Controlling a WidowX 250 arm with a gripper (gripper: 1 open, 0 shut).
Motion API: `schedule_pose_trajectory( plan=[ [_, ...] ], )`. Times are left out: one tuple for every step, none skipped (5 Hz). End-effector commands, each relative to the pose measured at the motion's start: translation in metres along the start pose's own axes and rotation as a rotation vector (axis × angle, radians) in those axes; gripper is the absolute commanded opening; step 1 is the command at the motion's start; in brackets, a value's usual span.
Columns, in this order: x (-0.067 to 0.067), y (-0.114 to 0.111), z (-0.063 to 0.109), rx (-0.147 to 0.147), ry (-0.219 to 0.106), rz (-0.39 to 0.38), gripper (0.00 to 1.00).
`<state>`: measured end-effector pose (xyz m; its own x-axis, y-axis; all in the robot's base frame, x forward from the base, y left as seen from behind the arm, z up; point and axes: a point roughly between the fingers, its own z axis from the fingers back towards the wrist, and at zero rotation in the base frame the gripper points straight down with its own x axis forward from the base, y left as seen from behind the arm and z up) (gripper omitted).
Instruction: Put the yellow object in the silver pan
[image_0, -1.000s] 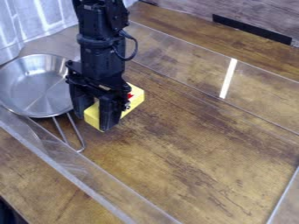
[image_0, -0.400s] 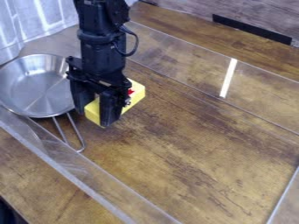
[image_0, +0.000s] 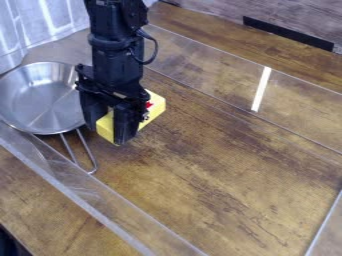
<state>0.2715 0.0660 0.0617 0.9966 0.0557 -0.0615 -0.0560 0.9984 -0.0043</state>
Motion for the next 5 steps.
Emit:
schedule_pose_trajectory(
  plan=[
    [0.006,0.015,0.029,0.024,-0.091,0.043,0.00],
    [0.005,0.019,0.034,0.030,-0.094,0.051,0.00],
    [0.006,0.029,0.037,0.038,-0.098,0.079,0.00],
    [0.008,0.040,0.037,0.048,-0.095,0.115,0.00],
    [0.011,0.048,0.033,0.054,-0.088,0.139,0.00]
  ],
)
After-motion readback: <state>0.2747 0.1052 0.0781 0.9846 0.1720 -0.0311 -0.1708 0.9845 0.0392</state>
